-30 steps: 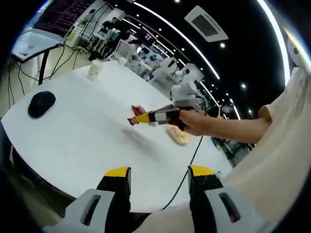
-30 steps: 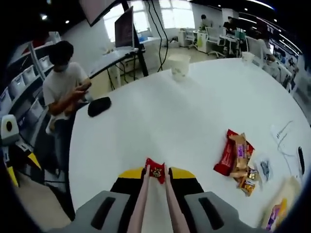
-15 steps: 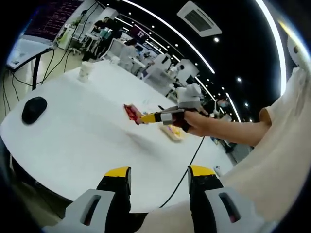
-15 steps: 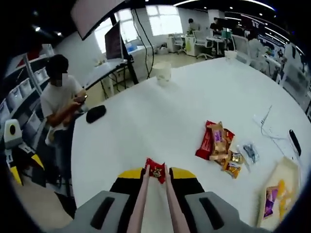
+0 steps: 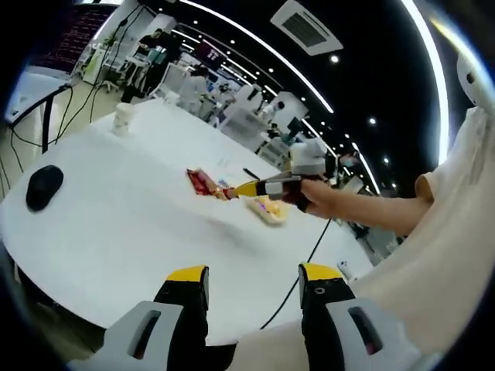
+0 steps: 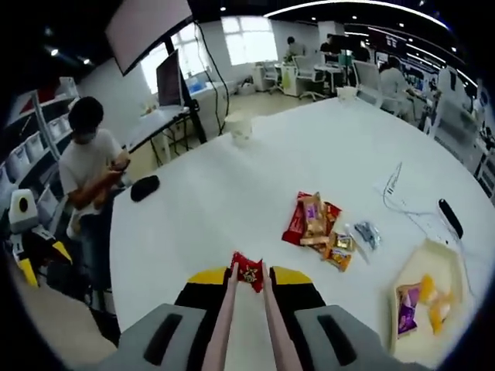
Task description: Place the target food into the container with the food tongs after gripping and lifting it, then release it inside without dropping or visibly crushing the food.
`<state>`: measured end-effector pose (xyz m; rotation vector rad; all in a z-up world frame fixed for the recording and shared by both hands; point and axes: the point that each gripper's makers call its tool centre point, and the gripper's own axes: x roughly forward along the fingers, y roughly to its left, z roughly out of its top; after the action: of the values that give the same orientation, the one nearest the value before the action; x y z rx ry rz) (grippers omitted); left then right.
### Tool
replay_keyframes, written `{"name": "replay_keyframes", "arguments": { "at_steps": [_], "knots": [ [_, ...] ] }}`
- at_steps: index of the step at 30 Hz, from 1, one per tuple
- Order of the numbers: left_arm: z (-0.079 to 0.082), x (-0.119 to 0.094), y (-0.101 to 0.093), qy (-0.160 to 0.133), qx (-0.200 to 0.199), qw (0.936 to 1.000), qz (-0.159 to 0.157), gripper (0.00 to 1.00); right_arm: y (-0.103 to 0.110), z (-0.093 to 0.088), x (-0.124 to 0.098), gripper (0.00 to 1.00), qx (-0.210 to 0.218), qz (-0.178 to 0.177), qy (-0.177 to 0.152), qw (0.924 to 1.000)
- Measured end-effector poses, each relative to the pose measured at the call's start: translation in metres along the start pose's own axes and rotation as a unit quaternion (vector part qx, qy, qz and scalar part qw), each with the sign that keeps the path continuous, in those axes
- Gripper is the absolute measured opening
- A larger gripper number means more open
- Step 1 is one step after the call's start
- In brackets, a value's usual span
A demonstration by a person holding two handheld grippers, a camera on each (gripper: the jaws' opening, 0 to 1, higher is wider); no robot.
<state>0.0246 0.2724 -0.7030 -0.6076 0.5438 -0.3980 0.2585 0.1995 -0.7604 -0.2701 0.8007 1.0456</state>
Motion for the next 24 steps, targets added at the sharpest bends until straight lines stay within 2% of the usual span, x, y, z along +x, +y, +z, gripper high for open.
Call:
{"name": "replay_keyframes", "arguments": {
  "at_steps": [6,17,24],
  "knots": [
    [-0.001,0.008,-0.007,0.008,0.009,0.9998,-0.013,0.45,-0.012,0.001,-0.02,0.19,0.005,-0.021,-0.011,0.9997],
    [0.0,0.016,-0.015,0.016,0.02,0.9993,-0.026,0.45,-0.054,-0.001,-0.037,0.19,0.024,-0.059,-0.024,0.9977],
    [-0.001,0.02,-0.02,0.018,0.022,0.9991,-0.031,0.45,-0.064,0.0,-0.055,0.19,0.038,-0.084,-0.039,0.995]
  ]
}}
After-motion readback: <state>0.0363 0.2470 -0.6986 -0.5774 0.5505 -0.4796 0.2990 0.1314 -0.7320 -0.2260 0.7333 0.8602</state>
